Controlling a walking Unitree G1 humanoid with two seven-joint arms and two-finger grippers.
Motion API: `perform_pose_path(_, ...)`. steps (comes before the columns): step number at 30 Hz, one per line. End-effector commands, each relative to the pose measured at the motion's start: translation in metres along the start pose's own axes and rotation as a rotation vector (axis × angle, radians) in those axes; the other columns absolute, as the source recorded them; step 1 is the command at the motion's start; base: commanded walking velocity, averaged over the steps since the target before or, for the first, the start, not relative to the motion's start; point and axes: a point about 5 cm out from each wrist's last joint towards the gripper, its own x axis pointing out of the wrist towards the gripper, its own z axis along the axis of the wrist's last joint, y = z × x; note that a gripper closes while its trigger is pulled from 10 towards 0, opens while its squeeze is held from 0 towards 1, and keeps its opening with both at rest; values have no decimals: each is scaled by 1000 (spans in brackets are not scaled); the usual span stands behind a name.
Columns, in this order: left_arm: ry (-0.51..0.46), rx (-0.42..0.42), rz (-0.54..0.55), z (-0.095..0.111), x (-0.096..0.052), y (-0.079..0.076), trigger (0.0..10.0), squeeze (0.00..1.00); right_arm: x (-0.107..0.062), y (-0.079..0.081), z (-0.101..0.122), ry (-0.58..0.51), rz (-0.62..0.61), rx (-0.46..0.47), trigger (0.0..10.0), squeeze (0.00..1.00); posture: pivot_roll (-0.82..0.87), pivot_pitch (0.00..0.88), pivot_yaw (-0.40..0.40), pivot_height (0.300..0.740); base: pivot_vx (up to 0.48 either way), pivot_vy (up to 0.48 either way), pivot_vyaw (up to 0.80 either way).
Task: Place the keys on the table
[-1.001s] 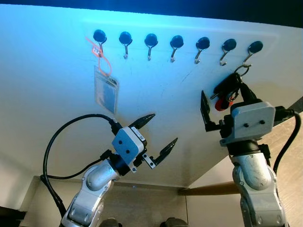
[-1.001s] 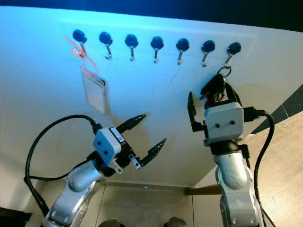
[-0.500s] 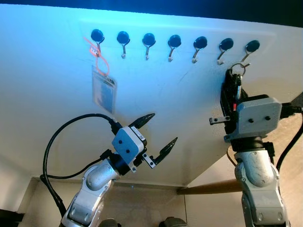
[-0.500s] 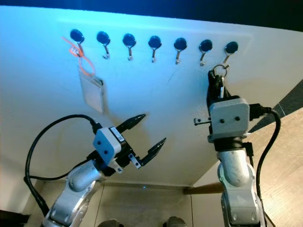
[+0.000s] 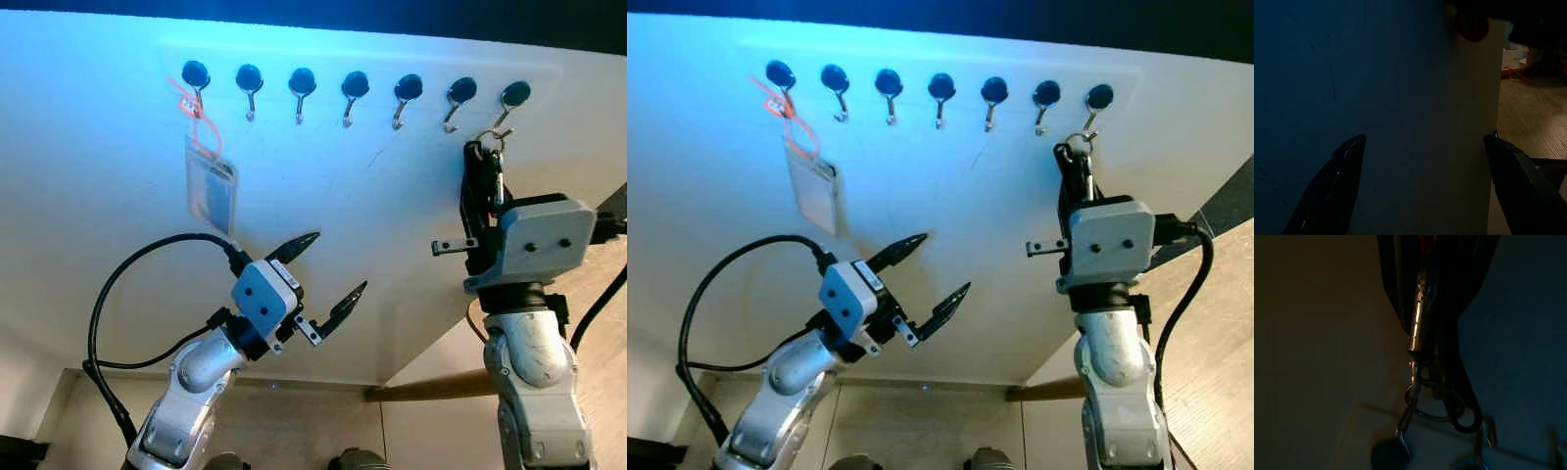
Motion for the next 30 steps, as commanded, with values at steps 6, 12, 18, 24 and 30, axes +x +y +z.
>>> perform_pose_path(6,17,2,-16,-2,-1,-2,10000,0,-4,8,20,-103,27,31,0,0,22,122,-53,740,0,0,0)
perform_pose_path(12,17,4,-27,-2,-2,-3,10000,0,-5,9,28,-120,18,55,0,0,22,115,-49,740,0,0,0)
perform_pose_path(18,14,6,-32,-1,-2,-2,10000,0,-8,9,37,-138,24,85,0,0,20,110,-44,740,0,0,0)
perform_pose_path(24,12,5,-44,-1,-2,-3,10000,0,-11,7,44,-138,22,130,0,0,16,108,-39,740,0,0,0)
perform_pose_path(30,15,2,-55,-1,-2,-4,10000,0,-23,3,9,131,-53,304,0,0,14,108,-36,740,0,0,0)
